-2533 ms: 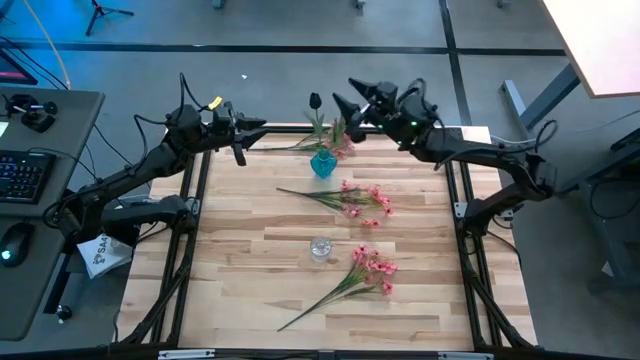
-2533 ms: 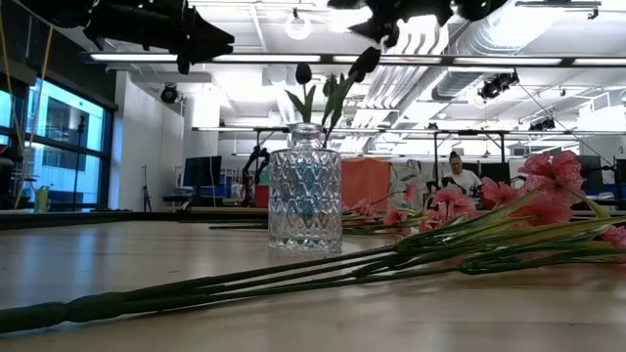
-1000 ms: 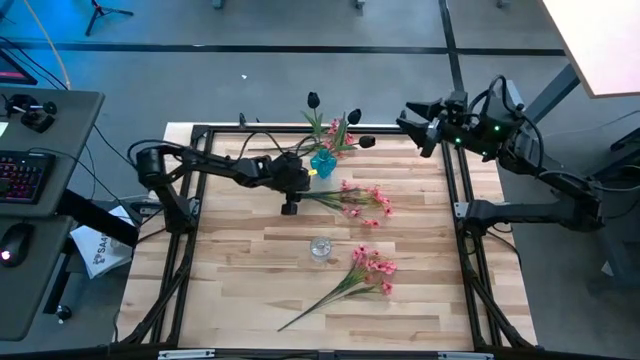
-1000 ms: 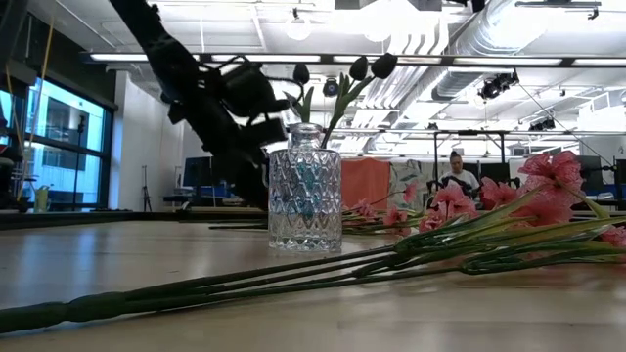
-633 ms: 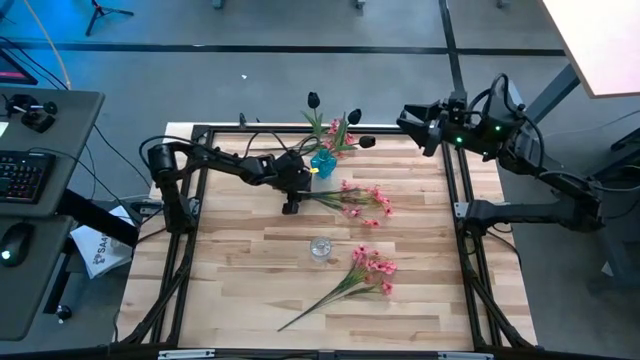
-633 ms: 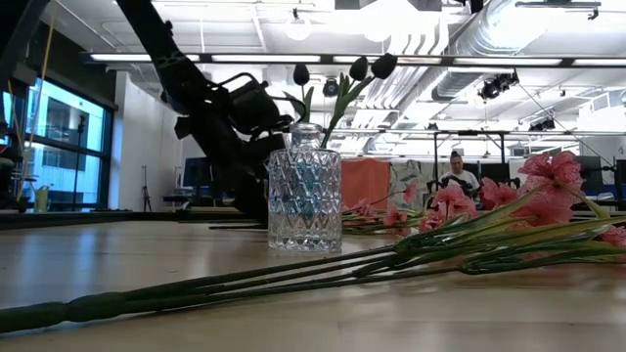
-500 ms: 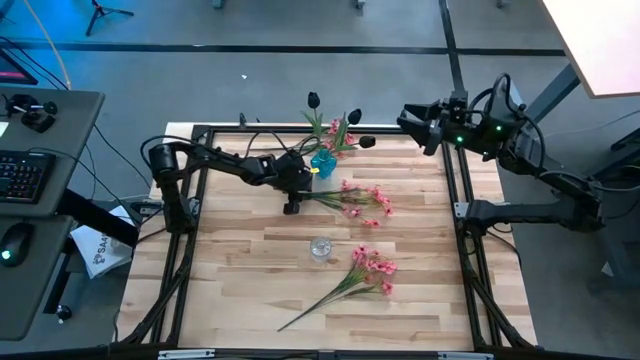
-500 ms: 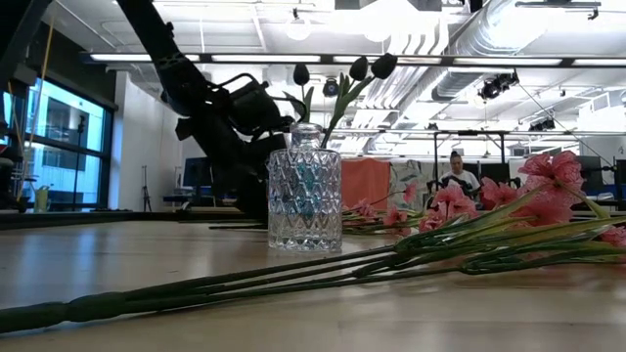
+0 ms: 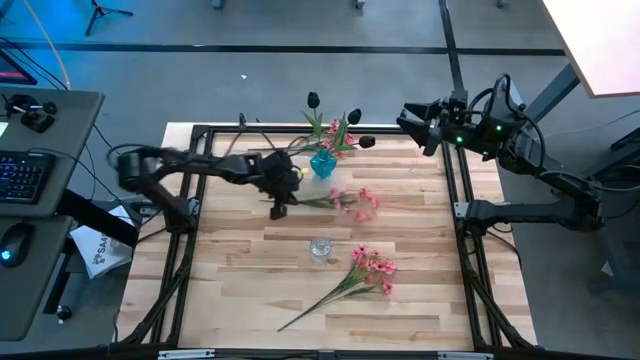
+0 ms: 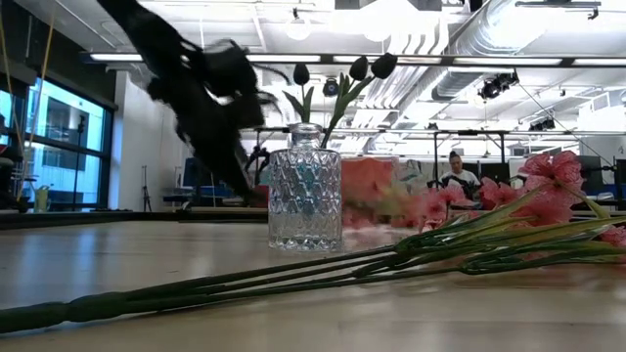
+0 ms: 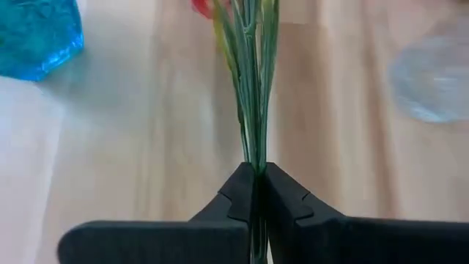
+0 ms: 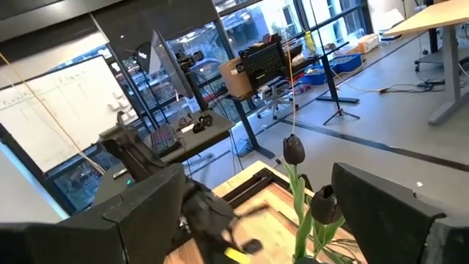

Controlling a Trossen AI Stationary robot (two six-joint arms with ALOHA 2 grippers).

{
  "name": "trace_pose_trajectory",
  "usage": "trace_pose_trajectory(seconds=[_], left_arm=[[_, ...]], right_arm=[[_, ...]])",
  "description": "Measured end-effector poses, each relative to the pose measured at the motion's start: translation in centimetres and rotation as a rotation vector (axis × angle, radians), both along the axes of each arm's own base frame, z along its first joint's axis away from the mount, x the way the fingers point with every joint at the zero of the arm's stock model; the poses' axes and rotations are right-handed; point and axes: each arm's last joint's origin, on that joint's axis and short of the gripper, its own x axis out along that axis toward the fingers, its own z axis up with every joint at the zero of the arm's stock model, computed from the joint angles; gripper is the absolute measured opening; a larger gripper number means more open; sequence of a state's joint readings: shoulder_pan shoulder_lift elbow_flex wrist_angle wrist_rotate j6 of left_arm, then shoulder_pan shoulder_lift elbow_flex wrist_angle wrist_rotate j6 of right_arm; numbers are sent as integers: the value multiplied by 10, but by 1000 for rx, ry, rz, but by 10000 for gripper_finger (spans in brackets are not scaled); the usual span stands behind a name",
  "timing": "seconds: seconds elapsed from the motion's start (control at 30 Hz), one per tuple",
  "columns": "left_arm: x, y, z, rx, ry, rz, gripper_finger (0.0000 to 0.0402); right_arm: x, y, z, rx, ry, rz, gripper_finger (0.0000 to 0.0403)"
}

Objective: Sort flowers into vase by color
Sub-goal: Put the middle pink flower into the transparent vase

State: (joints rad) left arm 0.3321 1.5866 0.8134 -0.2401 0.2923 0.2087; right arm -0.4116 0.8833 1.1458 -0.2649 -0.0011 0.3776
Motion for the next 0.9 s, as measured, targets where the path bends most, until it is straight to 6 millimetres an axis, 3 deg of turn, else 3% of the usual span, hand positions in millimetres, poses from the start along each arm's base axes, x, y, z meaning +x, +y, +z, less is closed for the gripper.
trace_pose_trajectory(seconds=[0.27, 0.4, 0.53, 0.67, 0.77, 0.9], left_arm=[[-60, -51, 50, -79, -174, 31, 1], [-81, -69, 91, -89, -394, 116, 1], [-94, -71, 133, -15, -739, 278, 0], [-101, -66, 160, 52, -995, 425, 0], [-100, -62, 174, 86, -1146, 467, 0], [-89, -59, 181, 70, -1278, 465, 0]], right_arm=[[0, 1, 0, -55, 22, 43, 341], [3, 1, -1, -62, 33, 63, 341], [6, 1, -3, -60, 41, 106, 341], [14, -1, -7, -54, 68, 144, 341], [29, -1, -18, -24, 80, 177, 341], [65, 1, -32, 25, 16, 246, 341]])
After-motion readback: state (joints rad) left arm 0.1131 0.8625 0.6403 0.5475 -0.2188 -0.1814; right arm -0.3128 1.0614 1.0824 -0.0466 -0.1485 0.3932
